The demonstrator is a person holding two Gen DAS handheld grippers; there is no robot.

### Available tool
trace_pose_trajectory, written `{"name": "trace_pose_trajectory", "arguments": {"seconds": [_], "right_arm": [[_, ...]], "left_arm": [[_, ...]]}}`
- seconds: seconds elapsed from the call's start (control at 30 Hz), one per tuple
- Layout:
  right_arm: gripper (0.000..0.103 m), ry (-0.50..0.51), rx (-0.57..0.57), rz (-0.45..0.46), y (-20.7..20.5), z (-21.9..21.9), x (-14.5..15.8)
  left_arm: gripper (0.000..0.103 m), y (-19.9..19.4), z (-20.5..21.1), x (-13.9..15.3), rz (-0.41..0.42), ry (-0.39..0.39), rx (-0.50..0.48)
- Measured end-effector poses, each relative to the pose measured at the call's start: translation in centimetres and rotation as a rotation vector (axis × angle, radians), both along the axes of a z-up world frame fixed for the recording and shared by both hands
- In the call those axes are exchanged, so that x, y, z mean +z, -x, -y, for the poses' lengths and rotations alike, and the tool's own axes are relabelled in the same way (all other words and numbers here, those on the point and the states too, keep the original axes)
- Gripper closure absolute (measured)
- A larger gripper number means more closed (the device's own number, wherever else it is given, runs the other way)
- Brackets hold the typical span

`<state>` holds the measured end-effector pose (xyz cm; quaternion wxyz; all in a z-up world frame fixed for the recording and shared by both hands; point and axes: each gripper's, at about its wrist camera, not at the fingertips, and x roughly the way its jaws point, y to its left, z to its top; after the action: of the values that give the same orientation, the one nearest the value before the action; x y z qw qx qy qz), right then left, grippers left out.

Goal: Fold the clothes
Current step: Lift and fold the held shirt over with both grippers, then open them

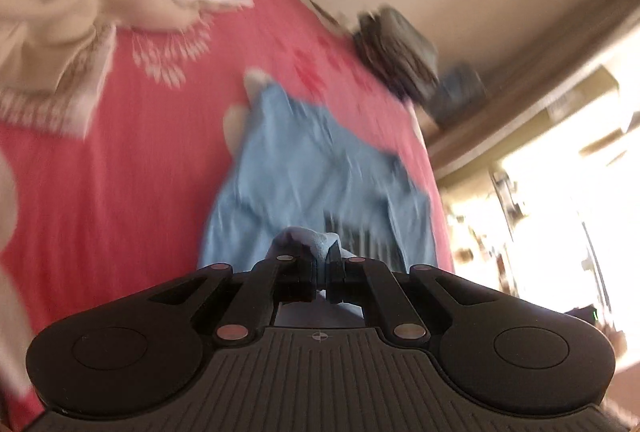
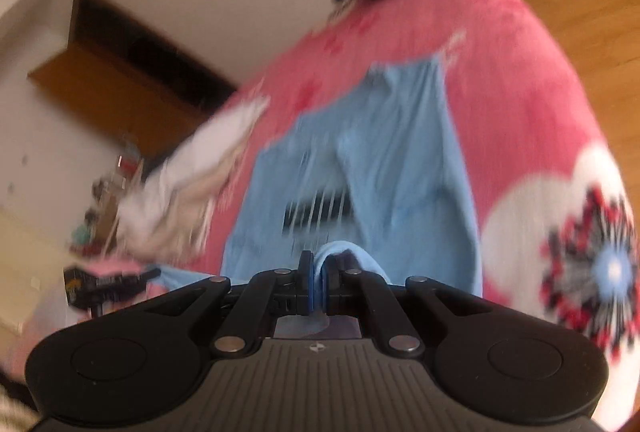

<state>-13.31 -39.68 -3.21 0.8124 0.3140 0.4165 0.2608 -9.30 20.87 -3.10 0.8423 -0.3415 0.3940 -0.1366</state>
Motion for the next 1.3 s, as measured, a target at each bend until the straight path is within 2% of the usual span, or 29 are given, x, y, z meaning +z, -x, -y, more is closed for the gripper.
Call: {"name": "trace_pose_trajectory", "arguments": {"seconds": [0.17, 0.43, 0.63, 0.93, 1.03, 1.1, 1.17, 1.23, 1.3], "right_arm": [[0.099, -0.068, -0.141, 0.035, -5.4, 0.7, -0.8], [0.099, -0.096, -0.245, 0.023, -12.8, 0.3, -3.2], [0.099, -0.107, -0.269, 0.01, -16.8, 0.4, -5.3], [0.099, -0.135, -0.298, -0.017, -20.5, 0.7, -8.0], [0.099, -0.166, -0.307, -0.073, -21.6, 1.0, -10.0], [0.097, -0.195, -0.314, -0.113, -22.3, 1.2, -11.3], [0.096, -0.237, -0.314, -0.144, -23.1, 1.6, -12.3], [0.088, -0.287, -0.299, -0.158, -23.8, 2.0, -13.0], [0.068, -0.36, -0.327, -0.187, -24.3, 2.8, -13.9]], "left_arm": [[0.101, -5.1, -1.1, -1.5, 0.013, 0.047, 0.1], [0.101, -11.2, -1.4, -4.4, 0.012, 0.095, 0.175], [0.101, -14.6, -1.6, -6.5, -0.006, 0.107, 0.201], [0.101, -17.6, -1.5, -8.5, -0.003, 0.128, 0.214], [0.1, -18.6, -1.7, -9.7, -0.023, 0.18, 0.195], [0.098, -19.1, -2.1, -10.4, -0.037, 0.241, 0.189], [0.082, -19.2, -2.8, -11.1, -0.042, 0.31, 0.22], [0.08, -19.3, -3.7, -11.8, -0.044, 0.382, 0.279], [0.079, -19.4, -4.4, -12.9, -0.054, 0.46, 0.328]]}}
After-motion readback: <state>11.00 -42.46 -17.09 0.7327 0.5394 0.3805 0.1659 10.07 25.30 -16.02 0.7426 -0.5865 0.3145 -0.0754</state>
